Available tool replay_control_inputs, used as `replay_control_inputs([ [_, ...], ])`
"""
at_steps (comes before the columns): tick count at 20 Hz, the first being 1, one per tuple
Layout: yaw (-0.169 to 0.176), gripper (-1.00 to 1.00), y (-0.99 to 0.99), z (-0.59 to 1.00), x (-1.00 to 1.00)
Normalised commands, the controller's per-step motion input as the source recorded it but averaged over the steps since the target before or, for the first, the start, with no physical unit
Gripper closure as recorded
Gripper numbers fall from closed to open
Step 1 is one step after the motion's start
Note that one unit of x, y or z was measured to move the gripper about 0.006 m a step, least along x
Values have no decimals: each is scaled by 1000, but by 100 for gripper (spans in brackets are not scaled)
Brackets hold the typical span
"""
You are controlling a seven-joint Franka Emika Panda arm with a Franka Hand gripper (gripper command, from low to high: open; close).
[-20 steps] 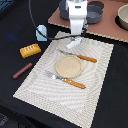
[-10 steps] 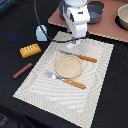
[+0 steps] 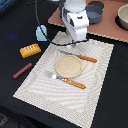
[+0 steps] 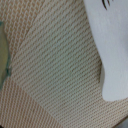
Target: Interact with the objects in diverse but meaningful ways.
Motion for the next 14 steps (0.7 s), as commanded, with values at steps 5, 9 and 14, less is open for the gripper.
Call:
replay_control_inputs([
  [5,31,-100,35,-190,106],
  [9,29,100,6,-231,87],
  [14,32,100,1,-234,88],
])
